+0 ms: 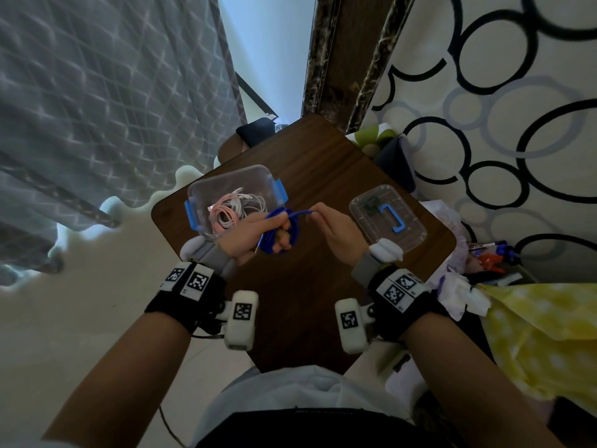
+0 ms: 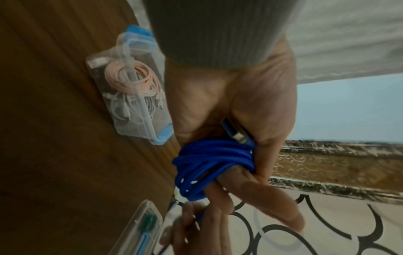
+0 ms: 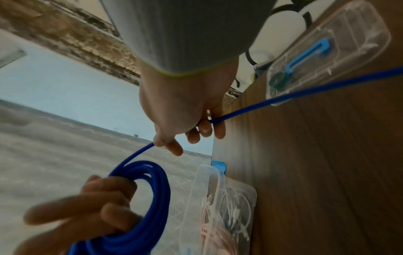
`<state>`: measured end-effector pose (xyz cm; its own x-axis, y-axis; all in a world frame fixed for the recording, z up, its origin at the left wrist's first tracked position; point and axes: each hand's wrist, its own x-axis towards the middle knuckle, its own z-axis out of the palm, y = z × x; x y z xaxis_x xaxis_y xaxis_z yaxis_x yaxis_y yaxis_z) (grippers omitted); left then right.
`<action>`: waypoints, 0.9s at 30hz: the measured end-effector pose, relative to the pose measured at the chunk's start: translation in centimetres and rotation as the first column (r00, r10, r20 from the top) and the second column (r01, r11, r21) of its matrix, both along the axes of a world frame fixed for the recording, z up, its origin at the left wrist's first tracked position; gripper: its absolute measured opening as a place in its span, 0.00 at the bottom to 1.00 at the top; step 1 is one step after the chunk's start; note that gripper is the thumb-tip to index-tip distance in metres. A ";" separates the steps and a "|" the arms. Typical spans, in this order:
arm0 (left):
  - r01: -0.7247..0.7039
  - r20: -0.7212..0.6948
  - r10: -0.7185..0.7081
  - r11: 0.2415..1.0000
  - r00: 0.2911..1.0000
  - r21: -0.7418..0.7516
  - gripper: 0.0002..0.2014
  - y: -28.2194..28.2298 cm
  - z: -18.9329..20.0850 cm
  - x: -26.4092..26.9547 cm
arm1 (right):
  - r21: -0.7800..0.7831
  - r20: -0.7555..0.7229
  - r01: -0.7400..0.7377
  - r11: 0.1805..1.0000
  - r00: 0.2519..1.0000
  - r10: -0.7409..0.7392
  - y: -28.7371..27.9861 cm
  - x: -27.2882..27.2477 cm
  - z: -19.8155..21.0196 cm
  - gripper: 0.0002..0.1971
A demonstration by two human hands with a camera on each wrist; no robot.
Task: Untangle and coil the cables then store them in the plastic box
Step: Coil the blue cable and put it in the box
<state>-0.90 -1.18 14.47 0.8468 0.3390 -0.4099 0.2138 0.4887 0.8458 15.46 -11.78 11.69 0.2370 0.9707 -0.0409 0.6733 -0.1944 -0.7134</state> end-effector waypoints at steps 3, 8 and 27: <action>-0.129 0.100 0.138 0.988 0.985 -0.085 0.13 -0.3 0.6 0.6 | -0.075 -0.190 0.026 0.997 0.981 -0.040 0.7 -0.9 -0.1 0.14; -0.223 0.152 0.230 0.973 0.961 -0.062 0.11 -0.4 1.0 1.0 | -0.235 -0.332 -0.011 0.972 0.941 -0.069 1.5 -2.4 0.0 0.15; 0.109 -0.199 0.131 0.500 0.971 0.859 0.10 0.5 -1.5 2.5 | -0.198 0.195 -0.193 0.961 0.953 0.231 1.4 -2.7 3.4 0.09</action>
<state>1.57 -0.64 12.98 0.7726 0.6310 -0.0702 0.4398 -0.4522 0.7760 12.79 -10.38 15.11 0.0482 0.9816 -0.1848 0.8457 -0.1386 -0.5153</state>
